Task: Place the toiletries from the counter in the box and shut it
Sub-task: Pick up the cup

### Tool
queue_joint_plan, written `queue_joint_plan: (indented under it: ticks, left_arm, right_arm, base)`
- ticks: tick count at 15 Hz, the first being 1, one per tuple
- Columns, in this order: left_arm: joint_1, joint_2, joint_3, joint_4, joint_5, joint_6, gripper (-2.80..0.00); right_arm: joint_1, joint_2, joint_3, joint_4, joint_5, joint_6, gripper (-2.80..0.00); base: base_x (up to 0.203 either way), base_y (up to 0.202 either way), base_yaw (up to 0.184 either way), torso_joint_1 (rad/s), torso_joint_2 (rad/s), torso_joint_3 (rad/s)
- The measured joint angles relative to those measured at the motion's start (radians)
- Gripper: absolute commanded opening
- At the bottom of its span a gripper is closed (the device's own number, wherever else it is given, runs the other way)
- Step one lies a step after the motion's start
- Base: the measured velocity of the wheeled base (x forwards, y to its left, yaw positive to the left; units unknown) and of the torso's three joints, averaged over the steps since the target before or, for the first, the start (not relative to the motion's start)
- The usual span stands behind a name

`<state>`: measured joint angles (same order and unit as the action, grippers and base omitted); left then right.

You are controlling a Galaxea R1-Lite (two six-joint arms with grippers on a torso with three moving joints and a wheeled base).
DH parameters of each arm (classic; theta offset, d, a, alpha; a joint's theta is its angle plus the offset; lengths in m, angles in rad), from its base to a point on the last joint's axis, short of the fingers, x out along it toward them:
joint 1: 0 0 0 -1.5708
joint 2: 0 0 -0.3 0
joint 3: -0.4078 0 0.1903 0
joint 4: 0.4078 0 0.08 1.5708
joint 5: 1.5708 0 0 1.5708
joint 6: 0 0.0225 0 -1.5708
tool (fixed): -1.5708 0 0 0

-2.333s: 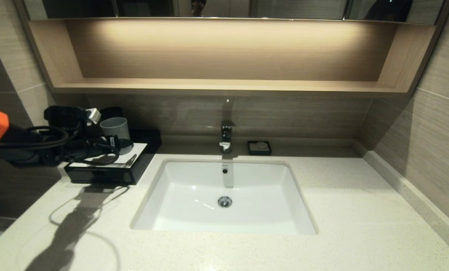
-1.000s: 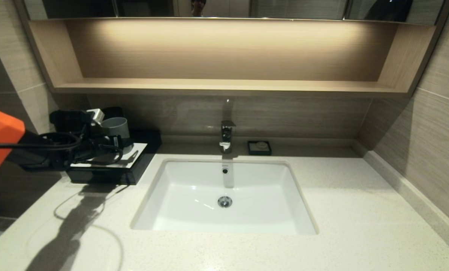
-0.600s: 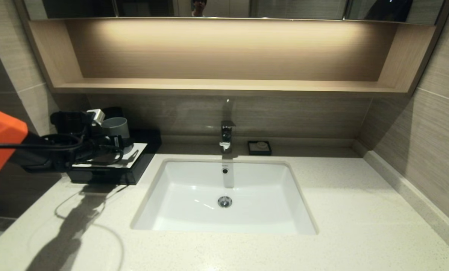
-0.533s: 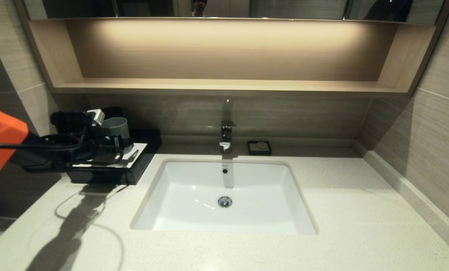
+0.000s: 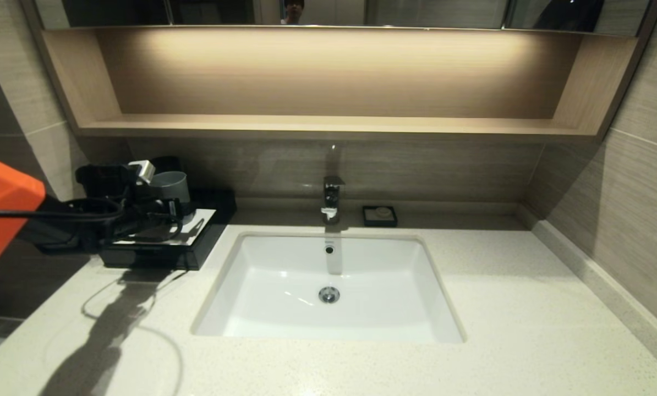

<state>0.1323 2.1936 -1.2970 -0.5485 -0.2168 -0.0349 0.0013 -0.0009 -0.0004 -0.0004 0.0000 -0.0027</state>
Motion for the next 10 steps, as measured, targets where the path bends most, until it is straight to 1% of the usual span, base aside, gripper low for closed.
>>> queue_joint_plan:
  ticks: [1,10]
  left_arm:
    - [-0.001,0.001,0.000,-0.002,0.000,0.000,-2.80]
    - [0.000,0.011,-0.009,-0.012,0.004,0.000,-2.80]
  right_arm:
    - [0.000,0.000,0.000,0.000,0.000,0.000,-2.80]
    - [0.000,0.000,0.000,0.000,0.000,0.001,-2.80]
  base:
    - [0.000,0.000,0.000,0.000,0.00,0.000]
    - [0.000,0.000,0.000,0.000,0.00,0.000]
